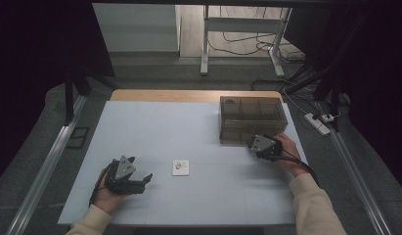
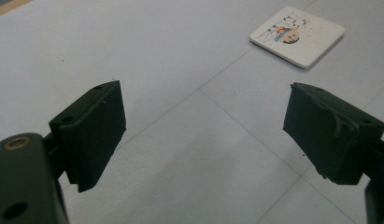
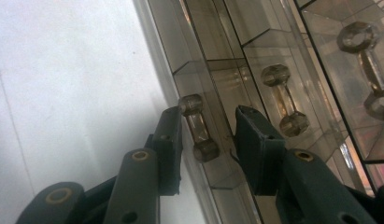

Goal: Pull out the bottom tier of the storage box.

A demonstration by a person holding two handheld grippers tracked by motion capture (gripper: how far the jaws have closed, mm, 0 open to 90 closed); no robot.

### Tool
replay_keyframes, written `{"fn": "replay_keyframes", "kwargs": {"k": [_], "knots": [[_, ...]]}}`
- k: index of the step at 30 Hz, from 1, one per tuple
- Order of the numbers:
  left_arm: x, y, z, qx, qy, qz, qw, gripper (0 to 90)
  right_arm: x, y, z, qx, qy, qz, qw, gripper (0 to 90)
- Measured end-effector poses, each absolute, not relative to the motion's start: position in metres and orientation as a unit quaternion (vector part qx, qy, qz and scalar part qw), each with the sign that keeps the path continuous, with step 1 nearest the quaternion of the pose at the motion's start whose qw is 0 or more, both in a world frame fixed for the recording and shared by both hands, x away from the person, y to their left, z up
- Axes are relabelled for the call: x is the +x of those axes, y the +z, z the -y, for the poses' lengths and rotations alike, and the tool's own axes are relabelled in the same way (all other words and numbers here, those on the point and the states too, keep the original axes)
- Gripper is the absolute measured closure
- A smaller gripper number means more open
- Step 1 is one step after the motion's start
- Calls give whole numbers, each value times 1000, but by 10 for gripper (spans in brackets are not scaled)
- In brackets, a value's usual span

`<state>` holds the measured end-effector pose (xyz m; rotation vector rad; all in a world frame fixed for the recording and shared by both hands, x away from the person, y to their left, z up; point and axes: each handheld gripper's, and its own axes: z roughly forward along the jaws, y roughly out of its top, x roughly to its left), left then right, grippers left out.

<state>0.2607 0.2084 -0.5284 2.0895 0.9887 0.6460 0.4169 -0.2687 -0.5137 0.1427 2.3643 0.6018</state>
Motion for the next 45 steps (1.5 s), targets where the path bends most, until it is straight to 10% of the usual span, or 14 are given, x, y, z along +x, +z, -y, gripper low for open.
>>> {"fn": "replay_keyframes", "kwargs": {"k": [45], "knots": [[260, -528, -208, 813, 252, -381, 360, 130, 412, -508, 271, 48, 232, -921, 308, 652]]}}
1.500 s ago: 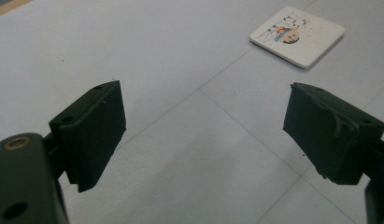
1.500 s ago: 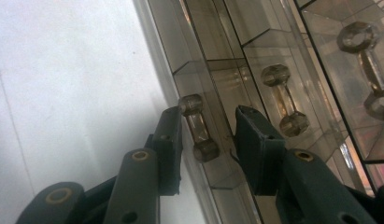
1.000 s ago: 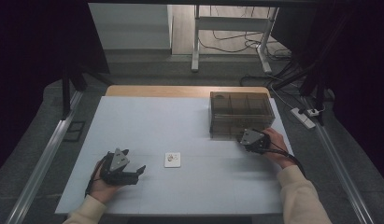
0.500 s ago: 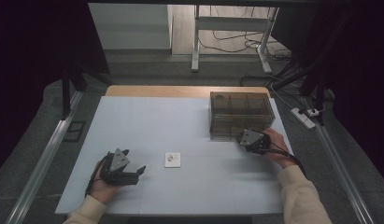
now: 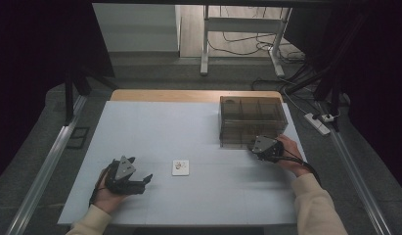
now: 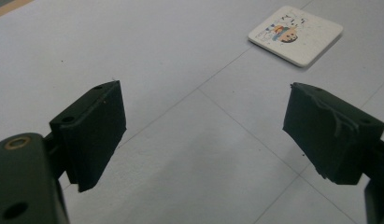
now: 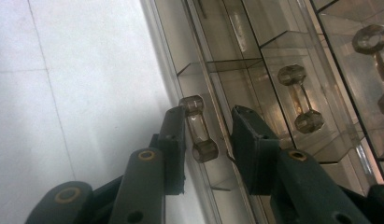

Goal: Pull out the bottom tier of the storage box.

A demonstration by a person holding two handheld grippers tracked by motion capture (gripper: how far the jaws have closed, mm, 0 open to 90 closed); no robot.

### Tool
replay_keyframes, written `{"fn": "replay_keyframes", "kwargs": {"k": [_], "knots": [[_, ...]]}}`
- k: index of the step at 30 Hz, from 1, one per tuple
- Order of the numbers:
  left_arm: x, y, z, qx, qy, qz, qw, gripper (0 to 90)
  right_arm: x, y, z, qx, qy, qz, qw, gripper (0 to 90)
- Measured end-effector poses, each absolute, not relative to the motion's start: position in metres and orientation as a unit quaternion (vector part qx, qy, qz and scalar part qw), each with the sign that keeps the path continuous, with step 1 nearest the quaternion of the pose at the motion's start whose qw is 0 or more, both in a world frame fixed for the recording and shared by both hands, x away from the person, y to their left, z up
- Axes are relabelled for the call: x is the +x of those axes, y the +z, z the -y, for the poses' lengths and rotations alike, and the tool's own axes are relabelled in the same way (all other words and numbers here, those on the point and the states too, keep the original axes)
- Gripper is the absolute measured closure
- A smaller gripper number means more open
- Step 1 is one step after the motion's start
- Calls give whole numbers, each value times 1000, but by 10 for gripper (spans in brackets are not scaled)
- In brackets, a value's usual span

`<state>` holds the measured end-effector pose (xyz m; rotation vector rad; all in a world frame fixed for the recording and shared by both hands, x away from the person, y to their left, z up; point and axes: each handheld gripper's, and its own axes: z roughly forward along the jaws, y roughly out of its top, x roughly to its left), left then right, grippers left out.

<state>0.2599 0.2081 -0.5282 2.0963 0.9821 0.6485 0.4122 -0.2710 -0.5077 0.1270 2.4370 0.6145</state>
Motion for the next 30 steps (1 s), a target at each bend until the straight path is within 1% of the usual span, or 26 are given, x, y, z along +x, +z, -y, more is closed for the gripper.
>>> {"fn": "replay_keyframes", "kwargs": {"k": [9, 12, 30], "knots": [[260, -529, -208, 815, 250, -381, 360, 130, 412, -506, 273, 56, 238, -923, 297, 654], [260, -529, -208, 815, 249, -380, 359, 130, 411, -504, 274, 62, 239, -923, 294, 676], [260, -529, -208, 816, 247, -380, 359, 130, 408, -503, 276, 62, 243, -928, 277, 675]]}}
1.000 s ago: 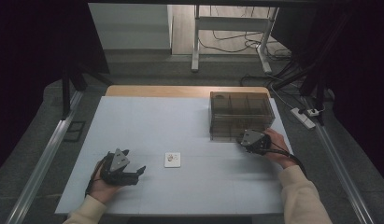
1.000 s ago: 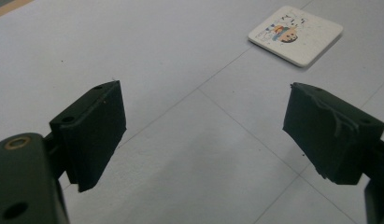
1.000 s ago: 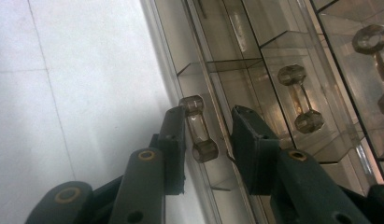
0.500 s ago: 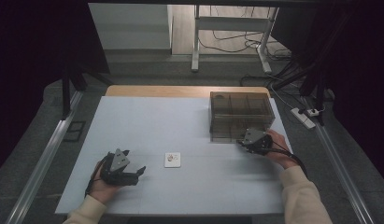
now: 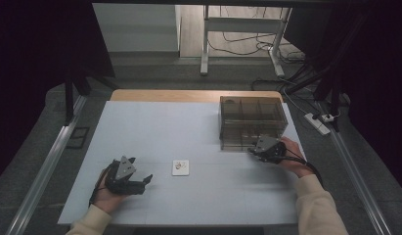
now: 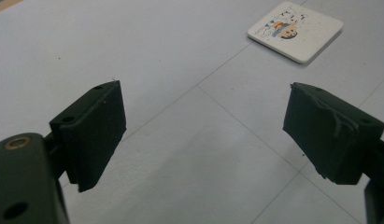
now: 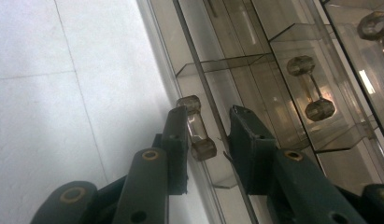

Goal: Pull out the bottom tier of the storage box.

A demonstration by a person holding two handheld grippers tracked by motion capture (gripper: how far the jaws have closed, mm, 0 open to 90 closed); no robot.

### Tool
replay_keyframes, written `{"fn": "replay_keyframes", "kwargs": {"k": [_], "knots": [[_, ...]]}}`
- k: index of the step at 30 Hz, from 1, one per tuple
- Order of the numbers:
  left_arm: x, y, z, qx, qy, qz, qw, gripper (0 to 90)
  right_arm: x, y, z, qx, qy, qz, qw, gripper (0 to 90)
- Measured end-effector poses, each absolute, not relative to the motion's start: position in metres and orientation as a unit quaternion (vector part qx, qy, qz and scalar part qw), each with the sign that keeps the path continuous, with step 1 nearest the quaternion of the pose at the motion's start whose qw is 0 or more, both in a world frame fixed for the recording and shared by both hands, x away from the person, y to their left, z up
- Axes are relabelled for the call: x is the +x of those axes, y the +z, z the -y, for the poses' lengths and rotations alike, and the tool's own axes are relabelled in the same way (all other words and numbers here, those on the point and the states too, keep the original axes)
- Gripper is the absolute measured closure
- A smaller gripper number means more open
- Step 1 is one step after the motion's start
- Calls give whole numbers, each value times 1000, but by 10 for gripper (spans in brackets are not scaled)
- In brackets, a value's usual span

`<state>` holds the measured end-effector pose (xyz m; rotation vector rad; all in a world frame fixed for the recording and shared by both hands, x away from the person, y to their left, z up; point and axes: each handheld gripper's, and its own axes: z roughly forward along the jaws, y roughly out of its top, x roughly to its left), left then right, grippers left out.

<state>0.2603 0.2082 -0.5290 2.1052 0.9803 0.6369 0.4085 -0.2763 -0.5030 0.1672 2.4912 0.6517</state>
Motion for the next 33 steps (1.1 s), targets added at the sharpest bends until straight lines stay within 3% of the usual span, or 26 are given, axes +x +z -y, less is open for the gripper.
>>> {"fn": "replay_keyframes", "kwargs": {"k": [33], "knots": [[260, -529, -208, 815, 249, -381, 357, 130, 401, -500, 275, 56, 231, -937, 256, 681]]}}
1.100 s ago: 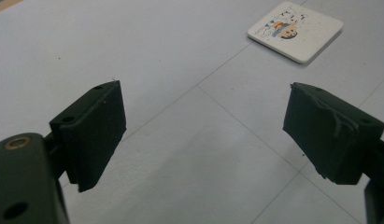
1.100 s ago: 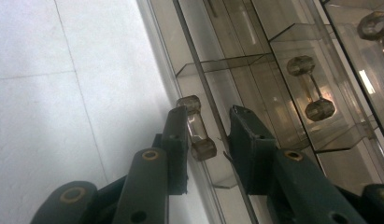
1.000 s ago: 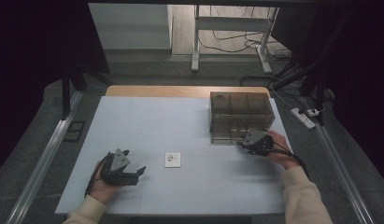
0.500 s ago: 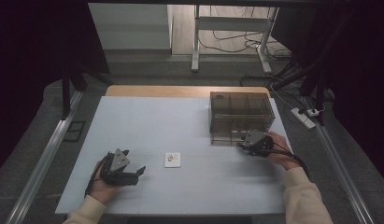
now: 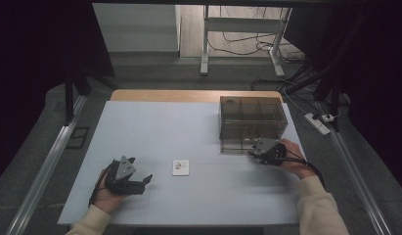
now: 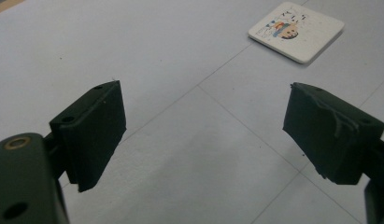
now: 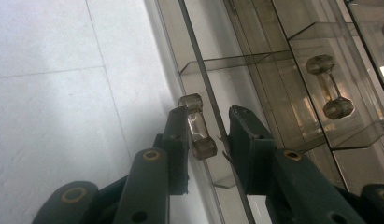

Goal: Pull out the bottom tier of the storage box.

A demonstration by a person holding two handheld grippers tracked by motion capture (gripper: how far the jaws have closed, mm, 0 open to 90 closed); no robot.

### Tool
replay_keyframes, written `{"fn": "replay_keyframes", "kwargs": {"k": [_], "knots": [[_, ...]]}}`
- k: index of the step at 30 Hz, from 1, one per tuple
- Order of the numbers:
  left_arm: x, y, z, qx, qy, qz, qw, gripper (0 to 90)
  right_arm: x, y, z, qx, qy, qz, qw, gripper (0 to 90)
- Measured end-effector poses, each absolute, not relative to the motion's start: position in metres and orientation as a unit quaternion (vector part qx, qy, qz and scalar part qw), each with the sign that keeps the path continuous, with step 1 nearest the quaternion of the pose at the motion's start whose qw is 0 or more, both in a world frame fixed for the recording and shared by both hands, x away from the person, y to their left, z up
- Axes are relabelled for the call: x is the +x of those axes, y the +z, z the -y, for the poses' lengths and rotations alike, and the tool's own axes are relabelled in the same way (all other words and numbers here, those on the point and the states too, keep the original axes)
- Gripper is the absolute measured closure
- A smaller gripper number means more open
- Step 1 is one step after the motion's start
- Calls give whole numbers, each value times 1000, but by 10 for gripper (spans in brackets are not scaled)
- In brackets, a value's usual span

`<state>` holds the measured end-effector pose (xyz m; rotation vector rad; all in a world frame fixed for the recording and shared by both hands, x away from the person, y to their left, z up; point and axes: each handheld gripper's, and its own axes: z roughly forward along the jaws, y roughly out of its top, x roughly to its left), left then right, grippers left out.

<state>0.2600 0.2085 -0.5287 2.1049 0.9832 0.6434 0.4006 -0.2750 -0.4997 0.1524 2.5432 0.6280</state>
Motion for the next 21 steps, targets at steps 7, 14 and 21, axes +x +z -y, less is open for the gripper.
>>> {"fn": "replay_keyframes", "kwargs": {"k": [7, 14, 21], "knots": [[260, -529, -209, 815, 249, -383, 358, 130, 398, -499, 276, 58, 234, -937, 252, 680], [260, -529, -209, 815, 248, -381, 358, 130, 396, -498, 277, 57, 233, -939, 247, 680], [260, -529, -209, 815, 248, -380, 359, 130, 393, -497, 277, 55, 230, -941, 240, 680]]}}
